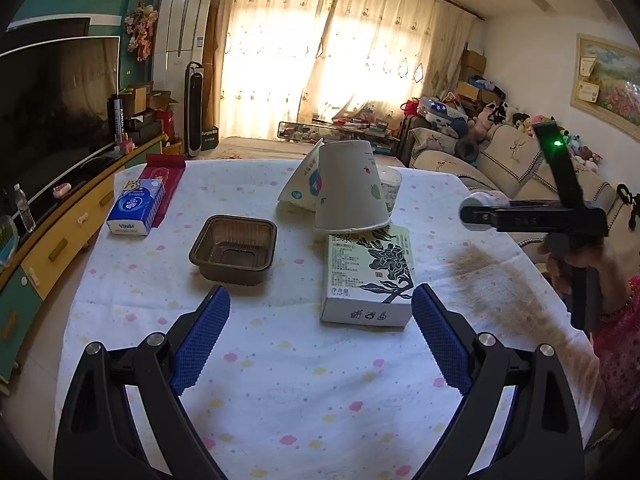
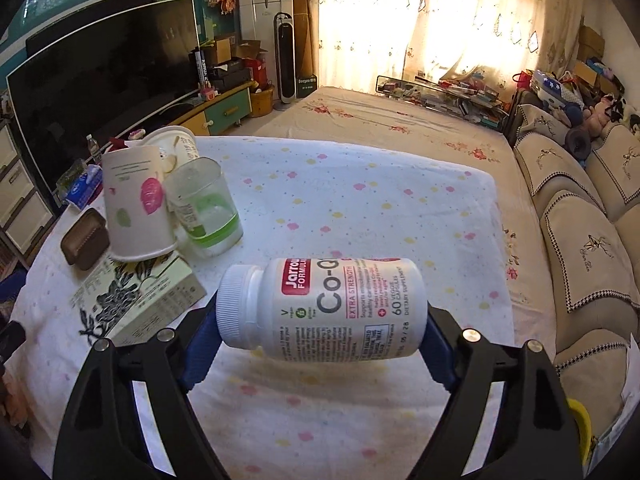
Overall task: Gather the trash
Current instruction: 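Grasp the white pill bottle with the right gripper and lift it, then carry the white pill bottle over the yellow bin and open the right gripper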
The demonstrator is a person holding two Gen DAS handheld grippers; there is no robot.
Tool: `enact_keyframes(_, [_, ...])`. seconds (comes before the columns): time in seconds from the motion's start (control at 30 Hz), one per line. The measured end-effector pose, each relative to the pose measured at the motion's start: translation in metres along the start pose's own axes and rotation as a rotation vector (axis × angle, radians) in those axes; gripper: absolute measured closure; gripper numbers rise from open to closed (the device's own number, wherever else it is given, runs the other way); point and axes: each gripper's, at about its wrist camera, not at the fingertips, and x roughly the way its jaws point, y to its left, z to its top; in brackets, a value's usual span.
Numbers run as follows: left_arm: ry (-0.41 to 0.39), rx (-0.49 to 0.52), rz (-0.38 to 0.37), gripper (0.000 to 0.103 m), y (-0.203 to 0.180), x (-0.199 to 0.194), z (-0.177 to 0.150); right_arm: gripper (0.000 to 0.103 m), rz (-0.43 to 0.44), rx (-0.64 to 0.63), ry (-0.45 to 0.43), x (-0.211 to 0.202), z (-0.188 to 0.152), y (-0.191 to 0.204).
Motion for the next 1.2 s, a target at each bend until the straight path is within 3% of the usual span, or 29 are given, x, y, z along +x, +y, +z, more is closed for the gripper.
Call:
enact_keyframes(0.17, [0.002, 0.015, 0.006, 0.012, -0.002, 0.001, -0.001, 0.024, -0.041, 0.068, -0.046, -0.046, -0.040, -0.019])
enact_keyframes(0.33, [0.001, 0.024, 0.010, 0.012, -0.004, 0.001, -0.002, 0.024, -0.140, 0.200, -0.059, -0.087, -0.089, -0.066])
enact_keyframes(0.67, [-0.020, 0.064, 0.043, 0.012, -0.010, 0.000, -0.003, 0.024, -0.290, 0.403, -0.004, -0.113, -0.174, -0.154])
enact_keyframes(0.9, [-0.014, 0.082, 0.048, 0.012, -0.014, 0.002, -0.004, 0.023, -0.326, 0.484, 0.034, -0.107, -0.203, -0.181])
enact_keyframes(1.2, [-0.009, 0.086, 0.046, 0.012, -0.013, 0.004, -0.003, 0.021, -0.326, 0.509, 0.024, -0.105, -0.203, -0.180])
